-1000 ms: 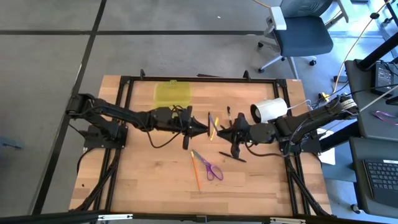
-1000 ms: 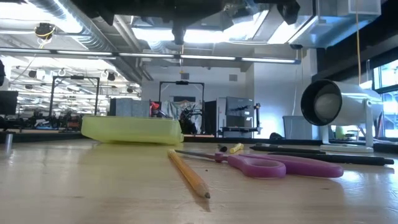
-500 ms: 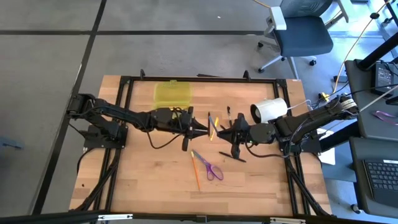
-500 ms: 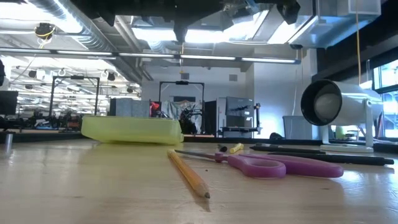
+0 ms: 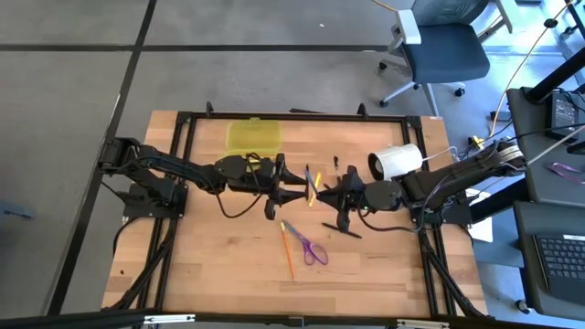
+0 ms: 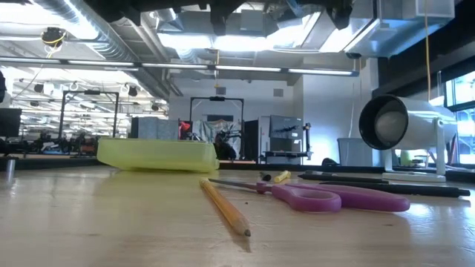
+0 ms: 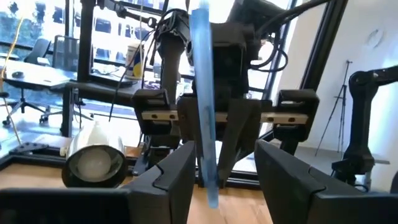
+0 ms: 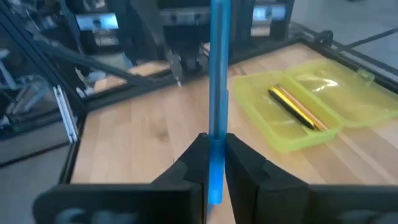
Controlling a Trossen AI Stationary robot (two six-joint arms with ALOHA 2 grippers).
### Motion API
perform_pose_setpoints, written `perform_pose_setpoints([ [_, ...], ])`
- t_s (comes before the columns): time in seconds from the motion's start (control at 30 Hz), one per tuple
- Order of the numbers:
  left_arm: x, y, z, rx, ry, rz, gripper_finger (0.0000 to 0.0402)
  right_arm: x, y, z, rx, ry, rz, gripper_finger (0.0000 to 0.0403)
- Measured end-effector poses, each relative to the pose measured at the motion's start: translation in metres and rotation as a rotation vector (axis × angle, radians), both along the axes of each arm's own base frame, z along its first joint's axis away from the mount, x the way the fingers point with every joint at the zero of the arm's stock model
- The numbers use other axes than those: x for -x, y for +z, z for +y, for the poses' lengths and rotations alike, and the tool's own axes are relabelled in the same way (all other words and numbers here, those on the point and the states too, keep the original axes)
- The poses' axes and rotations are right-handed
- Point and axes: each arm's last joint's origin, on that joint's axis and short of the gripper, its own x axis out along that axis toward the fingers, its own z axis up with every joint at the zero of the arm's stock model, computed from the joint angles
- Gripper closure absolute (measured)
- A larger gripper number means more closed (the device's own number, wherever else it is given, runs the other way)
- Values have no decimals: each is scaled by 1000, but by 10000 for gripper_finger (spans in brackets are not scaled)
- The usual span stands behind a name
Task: Pick & place school supplies into a supply box
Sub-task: Put the blue pen into the yellow supply box
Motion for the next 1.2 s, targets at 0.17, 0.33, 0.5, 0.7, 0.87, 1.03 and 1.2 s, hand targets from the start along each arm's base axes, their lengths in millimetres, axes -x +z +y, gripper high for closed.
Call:
perform_pose_setpoints([
  [0.17, 0, 1, 1, 40, 18, -3, 251, -5, 0, 2, 4, 27, -27, 361],
  [0.33, 0, 1, 1, 47, 17, -10, 260, -9, -4, 2, 4, 28, -19, 361],
  [0.5, 1, 6, 1, 50, 11, -55, 275, -17, -9, 2, -1, 25, -30, 361],
  [0.7, 1, 6, 1, 50, 11, -52, 323, -18, -9, 1, 10, 25, -31, 361],
  [0.87, 1, 5, 1, 41, 11, -50, 373, -18, -7, 1, 18, 25, -49, 361],
  [1.03, 1, 5, 1, 24, 14, -50, 389, -18, -7, 1, 36, 41, -43, 358],
  [1.2, 1, 5, 5, 21, 17, -47, 387, -17, -10, 2, 50, 77, -12, 317],
])
